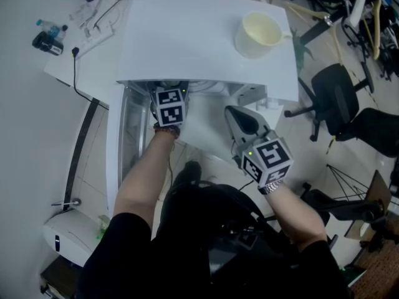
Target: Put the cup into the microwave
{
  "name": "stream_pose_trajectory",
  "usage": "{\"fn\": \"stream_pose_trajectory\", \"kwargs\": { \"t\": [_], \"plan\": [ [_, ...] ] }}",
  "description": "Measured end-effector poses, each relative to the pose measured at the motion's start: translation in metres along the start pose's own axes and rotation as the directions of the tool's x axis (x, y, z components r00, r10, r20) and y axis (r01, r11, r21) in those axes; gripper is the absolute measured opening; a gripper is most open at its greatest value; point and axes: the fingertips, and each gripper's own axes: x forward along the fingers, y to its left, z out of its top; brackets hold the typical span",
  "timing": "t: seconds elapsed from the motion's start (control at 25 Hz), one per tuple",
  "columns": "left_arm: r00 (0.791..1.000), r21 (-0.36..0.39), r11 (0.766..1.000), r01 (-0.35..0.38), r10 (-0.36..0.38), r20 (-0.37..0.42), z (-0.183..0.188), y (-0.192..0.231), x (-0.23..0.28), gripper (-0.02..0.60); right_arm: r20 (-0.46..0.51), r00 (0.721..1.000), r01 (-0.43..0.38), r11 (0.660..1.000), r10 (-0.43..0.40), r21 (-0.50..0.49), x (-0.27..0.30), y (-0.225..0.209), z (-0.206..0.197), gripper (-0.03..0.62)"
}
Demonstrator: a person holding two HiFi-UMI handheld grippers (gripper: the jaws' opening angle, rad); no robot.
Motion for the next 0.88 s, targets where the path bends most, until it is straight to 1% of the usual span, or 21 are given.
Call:
{"fn": "stream_pose_trajectory", "kwargs": {
  "t": [0.44,0.68,0.88],
  "plan": [
    [1.000,0.024,1.000,0.009,-0.009,0.004,0.007,0.003,0.016,0.353,-0.005,1.000,0.009,1.000,-0.009,0.014,0.013,-0.007,0.003,0.012],
    [1.000,0.052,0.999,0.006,-0.007,0.010,0.009,0.002,0.019,0.362,-0.008,1.000,0.013,1.000,-0.013,0.021,0.017,-0.010,0.003,0.012],
    [1.000,0.059,0.998,-0.003,0.004,-0.004,0.004,0.003,0.017,0.368,-0.005,1.000,0.013,1.000,-0.013,0.017,0.017,-0.007,0.004,0.012]
  ]
}}
